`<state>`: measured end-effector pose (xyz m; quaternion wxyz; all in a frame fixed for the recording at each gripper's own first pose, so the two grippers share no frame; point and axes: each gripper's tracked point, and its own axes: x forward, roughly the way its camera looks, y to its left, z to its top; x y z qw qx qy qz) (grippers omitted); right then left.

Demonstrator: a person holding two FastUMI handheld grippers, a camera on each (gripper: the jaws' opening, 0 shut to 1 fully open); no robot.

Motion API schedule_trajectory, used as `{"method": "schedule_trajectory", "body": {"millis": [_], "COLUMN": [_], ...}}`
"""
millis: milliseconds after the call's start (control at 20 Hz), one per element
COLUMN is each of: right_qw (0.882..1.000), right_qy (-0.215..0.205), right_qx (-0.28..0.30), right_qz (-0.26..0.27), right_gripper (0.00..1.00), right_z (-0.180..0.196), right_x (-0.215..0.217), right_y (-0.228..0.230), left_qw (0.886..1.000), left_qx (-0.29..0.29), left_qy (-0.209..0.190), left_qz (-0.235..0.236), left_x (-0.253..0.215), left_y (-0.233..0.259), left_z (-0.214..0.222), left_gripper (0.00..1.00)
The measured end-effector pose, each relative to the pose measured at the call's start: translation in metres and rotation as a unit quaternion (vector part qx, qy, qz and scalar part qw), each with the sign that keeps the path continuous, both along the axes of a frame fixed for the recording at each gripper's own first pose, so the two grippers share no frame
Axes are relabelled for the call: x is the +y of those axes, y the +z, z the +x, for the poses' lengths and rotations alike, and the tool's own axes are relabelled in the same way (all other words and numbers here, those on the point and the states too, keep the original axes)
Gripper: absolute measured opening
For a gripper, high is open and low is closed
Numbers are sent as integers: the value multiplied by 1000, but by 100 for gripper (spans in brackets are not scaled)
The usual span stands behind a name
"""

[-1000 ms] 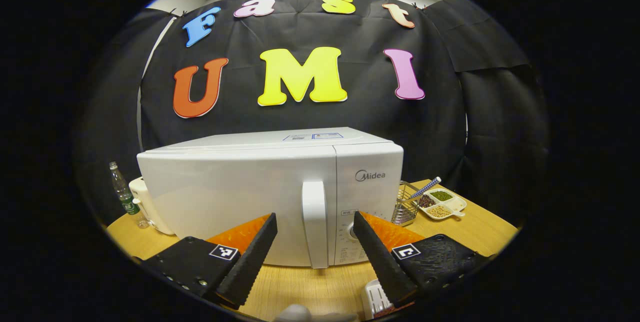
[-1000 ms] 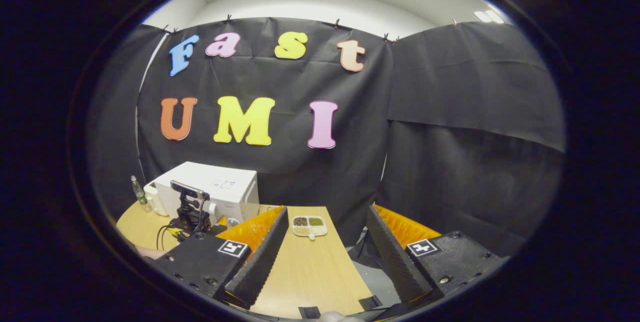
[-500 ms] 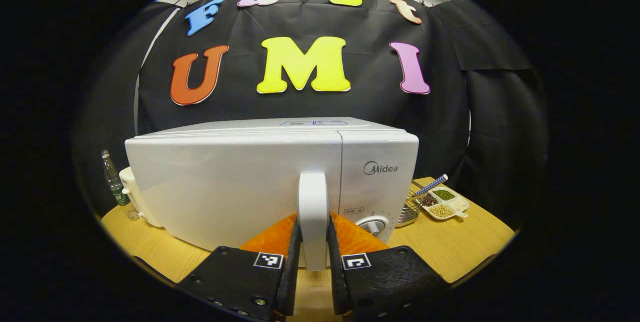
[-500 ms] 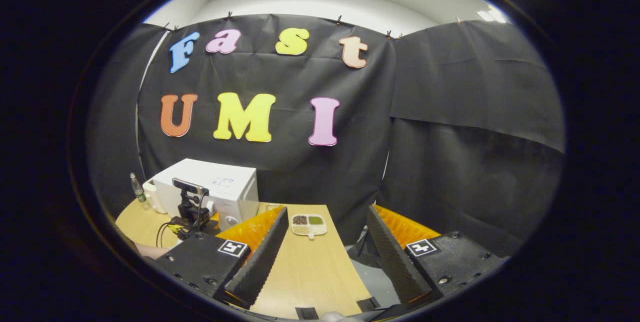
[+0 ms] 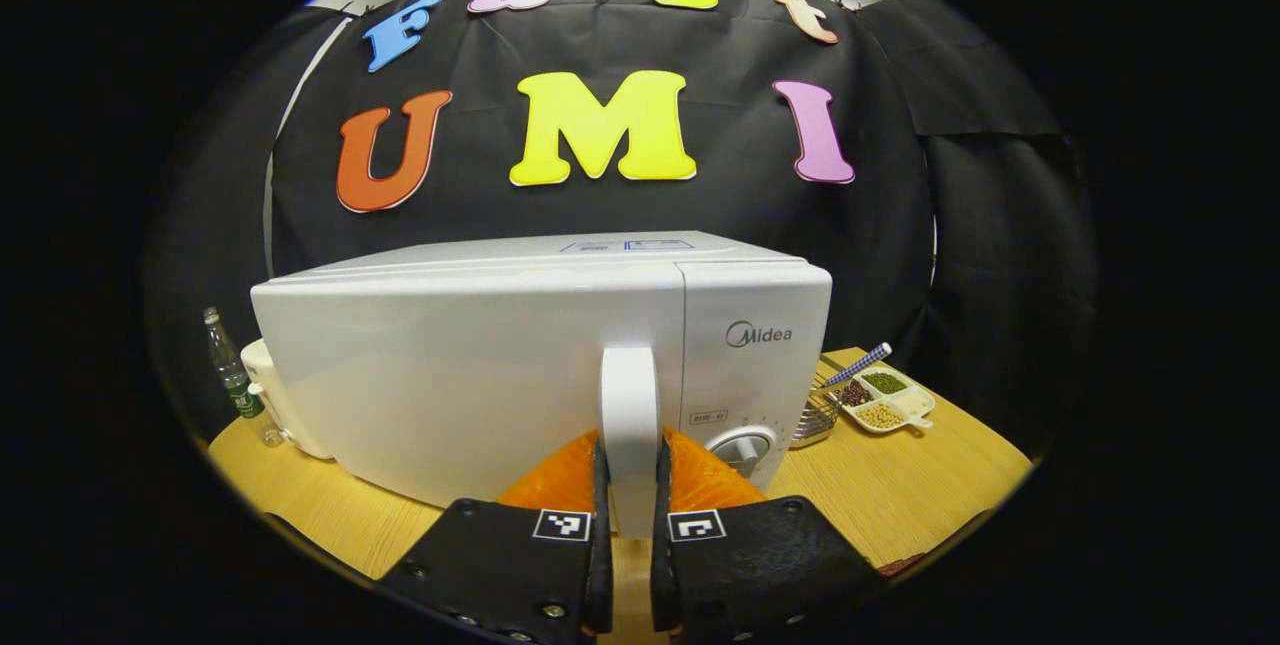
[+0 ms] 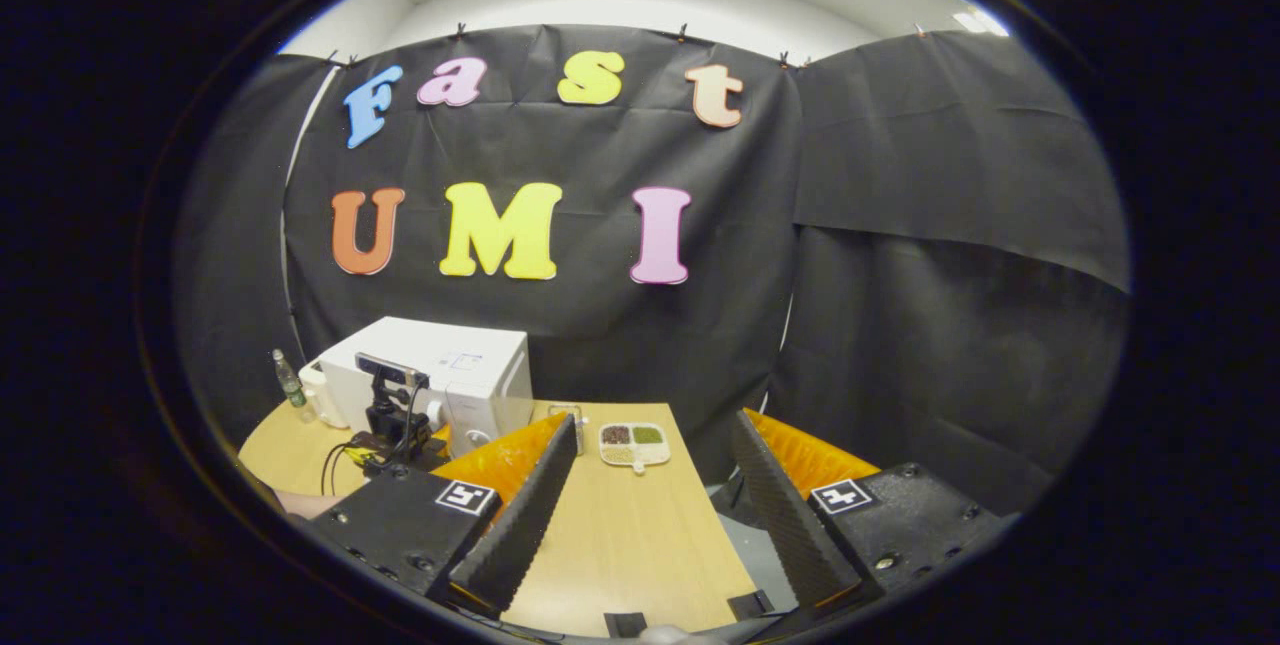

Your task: Open the microwave oven with the left hand, put the food in, and close the microwave oven.

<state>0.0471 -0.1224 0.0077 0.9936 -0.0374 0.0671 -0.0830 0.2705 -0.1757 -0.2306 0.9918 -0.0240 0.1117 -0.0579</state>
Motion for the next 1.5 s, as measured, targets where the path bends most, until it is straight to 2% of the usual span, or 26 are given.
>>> {"method": "schedule_trajectory", "body": {"millis": [200, 350, 450, 500, 550, 600, 650, 700, 900, 1150, 1500], "right_qw": [1000, 998, 997, 997, 996, 996, 995, 995, 994, 992, 989], "right_qy": [27, 55, 71, 79, 87, 93, 95, 99, 111, 123, 137], "right_qx": [-4, -3, -6, -2, 4, 4, 3, 5, 6, 13, 27], "right_qz": [-10, -9, 0, 5, 9, 10, 11, 14, 22, 30, 44], "right_gripper": [99, 99, 100, 100, 100, 100, 99, 99, 100, 100, 100], "right_z": [5, 10, 10, 8, 5, 3, -1, -4, -17, -30, -42], "right_x": [23, 47, 66, 76, 85, 94, 99, 106, 131, 158, 190], "right_y": [0, -5, -7, -10, -16, -17, -19, -21, -28, -42, -67], "left_qw": [1000, 1000, 1000, 999, 999, 998, 999, 999, 998, 998, 993], "left_qx": [-21, -2, 4, 8, 8, 7, 14, 17, 1, 0, 9], "left_qy": [-4, -15, -18, -6, 13, 29, 20, 13, 21, 29, 78], "left_qz": [22, 10, 19, 32, 45, 53, 39, 34, 59, 61, 85], "left_x": [25, 53, 72, 90, 110, 130, 129, 135, 167, 199, 282], "left_y": [-1, -9, -8, -10, -11, -10, -10, -13, -2, 5, -1], "left_z": [-61, -106, -135, -145, -152, -155, -158, -165, -187, -212, -255], "left_gripper": [14, 14, 18, 29, 27, 45, 88, 96, 95, 95, 95]}}
